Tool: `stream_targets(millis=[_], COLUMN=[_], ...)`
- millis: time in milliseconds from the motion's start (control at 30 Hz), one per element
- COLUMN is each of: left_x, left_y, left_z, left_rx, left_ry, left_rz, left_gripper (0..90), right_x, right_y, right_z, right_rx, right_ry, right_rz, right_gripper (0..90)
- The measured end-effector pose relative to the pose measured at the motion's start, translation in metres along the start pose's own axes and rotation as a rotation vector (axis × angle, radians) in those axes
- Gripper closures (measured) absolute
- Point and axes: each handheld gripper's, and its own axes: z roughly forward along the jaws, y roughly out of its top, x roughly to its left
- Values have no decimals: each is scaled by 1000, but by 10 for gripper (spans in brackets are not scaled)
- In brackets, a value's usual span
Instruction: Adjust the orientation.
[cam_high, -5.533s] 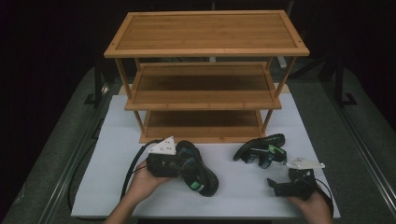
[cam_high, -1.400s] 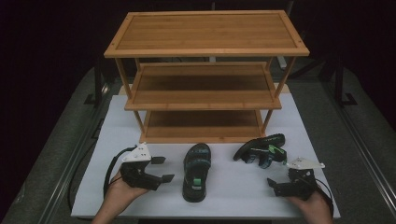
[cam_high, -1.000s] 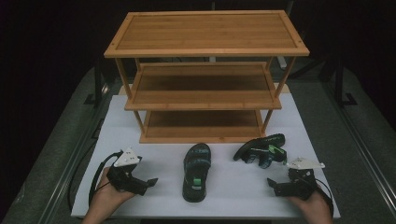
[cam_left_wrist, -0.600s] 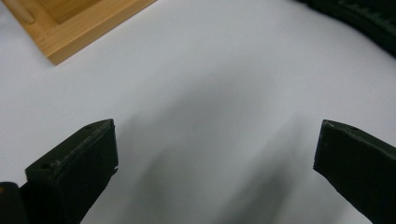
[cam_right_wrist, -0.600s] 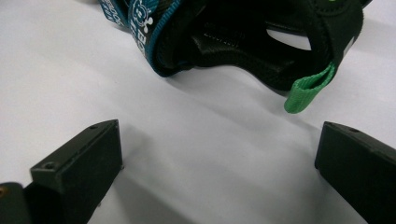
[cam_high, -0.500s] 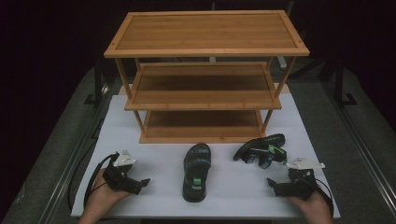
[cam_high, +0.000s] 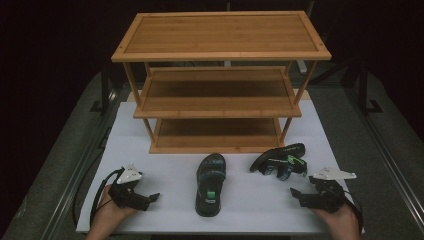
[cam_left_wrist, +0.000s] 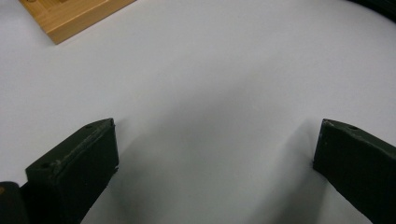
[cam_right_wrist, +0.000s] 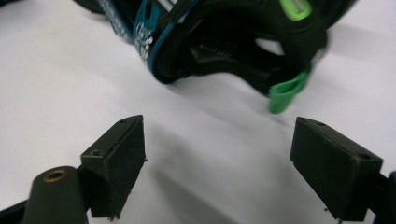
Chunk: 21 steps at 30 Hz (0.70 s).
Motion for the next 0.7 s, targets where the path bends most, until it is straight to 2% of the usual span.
stream_targets(millis=[33, 133, 167, 233, 300, 367, 400, 533, 567, 667, 700], left_x=[1, 1, 1, 1, 1, 1, 1, 1, 1, 1, 1], left_y=[0, 0, 0, 0, 0, 0, 0, 0, 0, 0, 0], left_z=[0, 0, 0, 0, 0, 0, 0, 0, 0, 0, 0], left_rx=[1, 1, 1, 1, 1, 1, 0, -1, 0, 0, -1], left_ry=[-5, -6, -6, -6, -6, -6, -7, -7, -7, -7, -7], left_rz=[-5, -8, -8, -8, -8, -8, -9, -9, -9, -9, -9], left_gripper=[0, 0, 0, 0, 0, 0, 0, 0, 0, 0, 0], right_x=[-1, -3, -3, -3, -1, 0, 2, 3, 6, 8, 10], right_y=[0, 0, 2, 2, 7, 8, 11, 17, 20, 23, 25], right_z=[-5, -10, -16, -19, -25, -26, -26, -19, -11, -5, 3], right_rx=[-10, -27, -45, -52, -85, -89, -95, -74, -51, -38, -24], right_ry=[-6, -2, 7, 9, 49, 57, 82, 107, 120, 132, 144], right_rz=[-6, 6, 9, 8, 10, 11, 3, -10, -27, -36, -52], right_gripper=[228, 249, 312, 342, 445, 468, 507, 539, 550, 554, 564])
